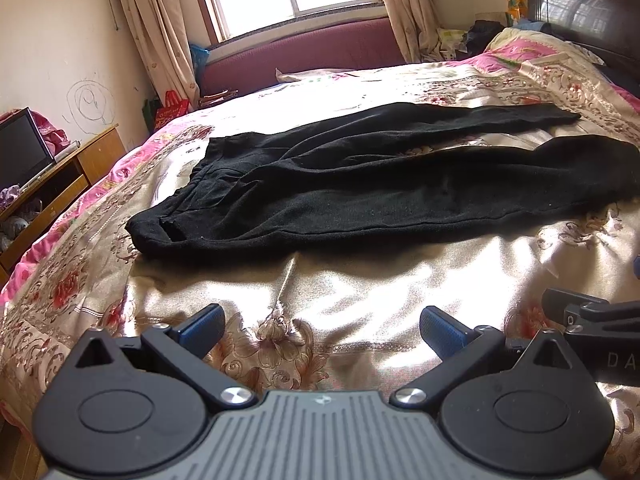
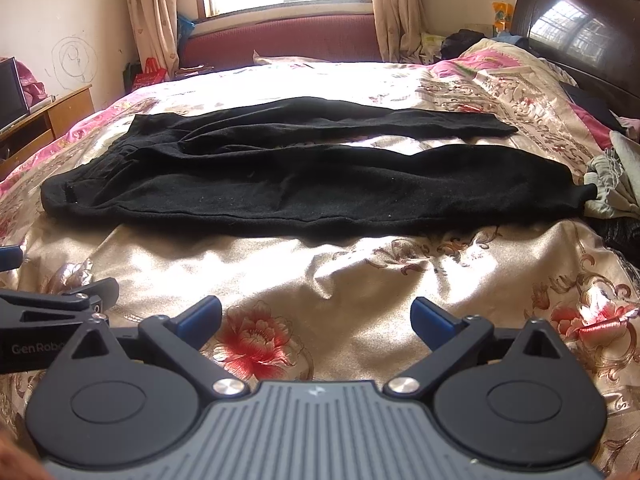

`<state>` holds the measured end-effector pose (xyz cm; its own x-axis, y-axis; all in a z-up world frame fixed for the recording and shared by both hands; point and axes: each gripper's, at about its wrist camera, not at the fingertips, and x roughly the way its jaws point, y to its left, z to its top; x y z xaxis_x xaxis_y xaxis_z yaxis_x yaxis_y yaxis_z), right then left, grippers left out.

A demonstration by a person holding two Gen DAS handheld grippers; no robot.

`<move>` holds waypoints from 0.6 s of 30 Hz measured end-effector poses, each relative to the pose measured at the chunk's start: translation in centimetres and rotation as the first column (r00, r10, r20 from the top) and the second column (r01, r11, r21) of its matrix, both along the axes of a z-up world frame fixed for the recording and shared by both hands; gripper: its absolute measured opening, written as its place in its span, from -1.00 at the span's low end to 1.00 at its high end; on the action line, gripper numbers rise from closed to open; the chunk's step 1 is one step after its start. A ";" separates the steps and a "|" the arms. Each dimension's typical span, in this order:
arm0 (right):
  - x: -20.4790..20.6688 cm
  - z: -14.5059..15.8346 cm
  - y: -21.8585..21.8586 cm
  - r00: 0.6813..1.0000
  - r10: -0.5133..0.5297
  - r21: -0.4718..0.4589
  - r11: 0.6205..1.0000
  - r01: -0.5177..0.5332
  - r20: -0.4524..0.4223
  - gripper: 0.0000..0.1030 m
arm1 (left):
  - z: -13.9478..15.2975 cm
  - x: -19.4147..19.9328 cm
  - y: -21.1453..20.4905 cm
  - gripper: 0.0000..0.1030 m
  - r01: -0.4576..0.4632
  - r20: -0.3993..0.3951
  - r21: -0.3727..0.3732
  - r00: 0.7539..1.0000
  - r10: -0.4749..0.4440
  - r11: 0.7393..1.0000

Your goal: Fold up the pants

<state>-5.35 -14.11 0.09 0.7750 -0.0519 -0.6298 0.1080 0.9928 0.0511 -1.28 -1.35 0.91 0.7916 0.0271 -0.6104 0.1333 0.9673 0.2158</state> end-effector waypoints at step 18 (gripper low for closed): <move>0.1 -0.2 -0.2 1.000 0.007 0.014 1.000 -0.007 -0.009 0.95 | 0.0 -0.2 -0.1 1.00 0.002 0.004 0.012 1.000 -0.002 1.000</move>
<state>-5.29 -14.29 -0.08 0.7698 -0.0372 -0.6371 0.1014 0.9927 0.0646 -1.43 -1.48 0.92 0.7941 0.0324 -0.6069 0.1346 0.9644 0.2277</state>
